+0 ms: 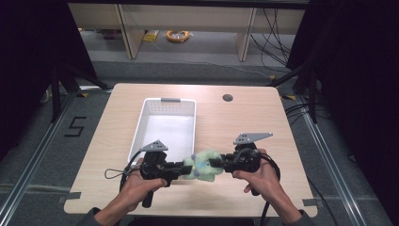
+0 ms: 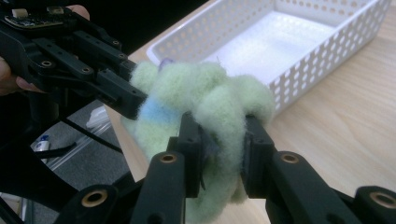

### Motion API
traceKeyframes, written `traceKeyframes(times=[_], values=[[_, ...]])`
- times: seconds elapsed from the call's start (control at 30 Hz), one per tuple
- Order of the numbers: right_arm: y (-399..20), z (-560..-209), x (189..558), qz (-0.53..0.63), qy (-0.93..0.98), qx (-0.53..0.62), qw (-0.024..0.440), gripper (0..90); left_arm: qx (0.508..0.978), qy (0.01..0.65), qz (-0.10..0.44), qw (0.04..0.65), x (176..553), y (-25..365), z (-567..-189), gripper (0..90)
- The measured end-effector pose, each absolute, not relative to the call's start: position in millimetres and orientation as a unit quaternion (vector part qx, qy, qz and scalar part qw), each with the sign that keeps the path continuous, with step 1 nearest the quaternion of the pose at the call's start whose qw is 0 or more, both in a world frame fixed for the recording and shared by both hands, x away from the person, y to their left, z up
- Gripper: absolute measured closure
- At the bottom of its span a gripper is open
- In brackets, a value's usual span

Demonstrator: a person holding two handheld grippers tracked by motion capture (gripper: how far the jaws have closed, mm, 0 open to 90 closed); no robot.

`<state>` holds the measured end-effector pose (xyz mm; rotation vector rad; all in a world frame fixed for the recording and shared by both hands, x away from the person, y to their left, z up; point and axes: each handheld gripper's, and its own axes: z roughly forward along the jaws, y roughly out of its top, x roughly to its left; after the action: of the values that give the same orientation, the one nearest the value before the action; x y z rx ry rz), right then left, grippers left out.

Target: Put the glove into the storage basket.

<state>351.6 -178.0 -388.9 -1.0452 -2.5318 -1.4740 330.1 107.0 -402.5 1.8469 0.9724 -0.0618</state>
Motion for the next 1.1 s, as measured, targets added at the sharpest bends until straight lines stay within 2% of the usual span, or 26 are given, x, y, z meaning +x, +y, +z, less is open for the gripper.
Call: traceKeyframes(times=[0.23, 0.77, 1.1], values=[[-153.9, -378.1, 370.9, -0.468, -0.818, -0.334, 0.021, 74.1, 0.762, 0.418, -0.023, 0.493, 345.4, 128.3, -394.1, 72.0], [-105.5, -380.8, 407.3, -0.449, -0.825, -0.342, 0.029, 74.1, 0.758, 0.454, -0.021, 0.467, 380.3, 167.8, -395.9, 71.9], [-75.2, -404.1, 438.3, -0.420, -0.831, -0.363, 0.036, 73.9, 0.761, 0.486, -0.031, 0.429, 411.0, 185.2, -418.5, 71.7]])
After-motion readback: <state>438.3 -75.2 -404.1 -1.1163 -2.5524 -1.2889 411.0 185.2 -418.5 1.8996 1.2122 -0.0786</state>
